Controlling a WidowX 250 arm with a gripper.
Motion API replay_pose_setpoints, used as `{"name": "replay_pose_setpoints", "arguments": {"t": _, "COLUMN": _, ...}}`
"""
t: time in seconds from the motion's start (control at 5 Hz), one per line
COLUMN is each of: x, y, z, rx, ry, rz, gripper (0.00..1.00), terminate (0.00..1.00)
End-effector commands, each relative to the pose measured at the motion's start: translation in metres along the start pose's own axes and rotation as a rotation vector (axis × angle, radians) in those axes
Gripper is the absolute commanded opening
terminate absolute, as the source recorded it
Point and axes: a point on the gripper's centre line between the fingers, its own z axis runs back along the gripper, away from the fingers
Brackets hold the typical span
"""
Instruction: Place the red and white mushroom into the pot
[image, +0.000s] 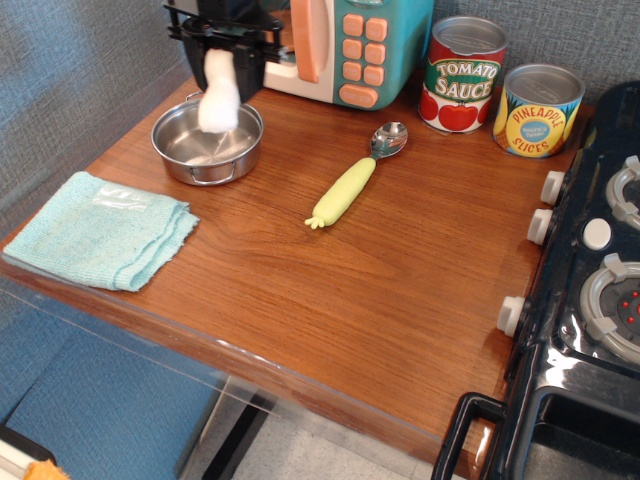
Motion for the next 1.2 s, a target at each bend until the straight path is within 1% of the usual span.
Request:
{"name": "replay_pose_setpoints", "arguments": {"t": 0.0, "x": 0.001, "y": 0.033, "z": 0.005, "rx": 0.038, "ry": -0.024, "rz": 0.037, "gripper": 1.00, "terminate": 0.00}}
{"name": "replay_pose_setpoints", "arguments": {"t": 0.4, "x": -0.003, "y": 0.026, "z": 0.009, "rx": 0.051, "ry": -0.031, "rz": 0.011, "gripper": 1.00, "terminate": 0.00}}
{"name": "replay_pose_setpoints", "arguments": {"t": 0.6, "x": -0.007, "y": 0.026, "z": 0.019, "rx": 0.055, "ry": -0.050, "rz": 0.003, "gripper": 1.00, "terminate": 0.00}}
{"name": "replay_pose_setpoints", "arguments": {"t": 0.8, "x": -0.016, "y": 0.017, "z": 0.037, "rx": 0.054, "ry": -0.055, "rz": -0.036, "gripper": 1.00, "terminate": 0.00}}
{"name": "replay_pose_setpoints", "arguments": {"t": 1.0, "x": -0.031, "y": 0.003, "z": 0.049, "rx": 0.072, "ry": -0.036, "rz": -0.062, "gripper": 1.00, "terminate": 0.00}}
